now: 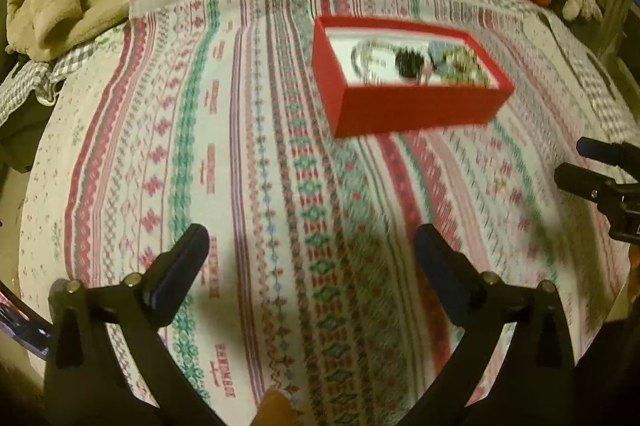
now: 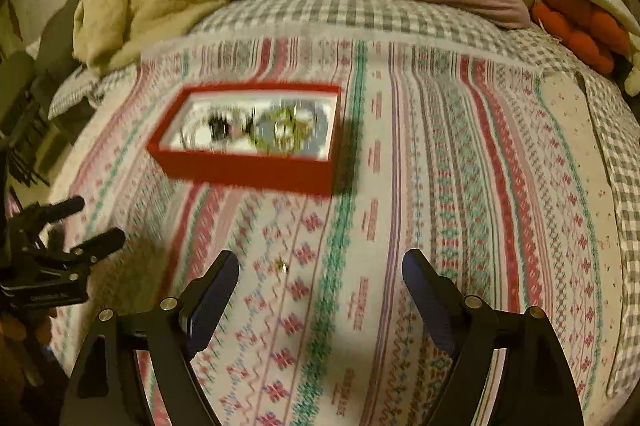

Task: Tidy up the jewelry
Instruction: 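Withdraw both open tools from the box back over the cloth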

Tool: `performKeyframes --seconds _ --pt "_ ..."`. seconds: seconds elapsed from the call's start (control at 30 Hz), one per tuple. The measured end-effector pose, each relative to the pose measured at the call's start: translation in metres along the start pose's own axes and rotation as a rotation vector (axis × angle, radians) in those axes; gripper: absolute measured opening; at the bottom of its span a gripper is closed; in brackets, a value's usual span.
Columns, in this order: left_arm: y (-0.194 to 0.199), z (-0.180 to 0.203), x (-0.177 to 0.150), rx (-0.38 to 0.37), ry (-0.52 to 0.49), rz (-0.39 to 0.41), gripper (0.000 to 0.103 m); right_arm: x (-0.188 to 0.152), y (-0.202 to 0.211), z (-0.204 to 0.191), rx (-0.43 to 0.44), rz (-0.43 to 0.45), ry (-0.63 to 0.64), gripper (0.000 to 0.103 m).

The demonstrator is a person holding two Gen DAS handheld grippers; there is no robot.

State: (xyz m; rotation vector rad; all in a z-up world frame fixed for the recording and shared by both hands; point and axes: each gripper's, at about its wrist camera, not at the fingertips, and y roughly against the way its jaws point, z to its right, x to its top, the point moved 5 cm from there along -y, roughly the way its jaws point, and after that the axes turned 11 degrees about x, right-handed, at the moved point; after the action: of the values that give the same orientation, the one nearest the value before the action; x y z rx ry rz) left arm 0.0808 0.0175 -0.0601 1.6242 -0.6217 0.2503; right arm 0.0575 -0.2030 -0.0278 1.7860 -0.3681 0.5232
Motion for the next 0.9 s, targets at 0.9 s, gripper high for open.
performKeyframes --seconds 0.9 --pt "-0.027 0.017 -0.029 -0.02 -0.086 0.037 0.103 -0.037 -0.066 0.003 -0.033 -0.076 0.117 0.103"
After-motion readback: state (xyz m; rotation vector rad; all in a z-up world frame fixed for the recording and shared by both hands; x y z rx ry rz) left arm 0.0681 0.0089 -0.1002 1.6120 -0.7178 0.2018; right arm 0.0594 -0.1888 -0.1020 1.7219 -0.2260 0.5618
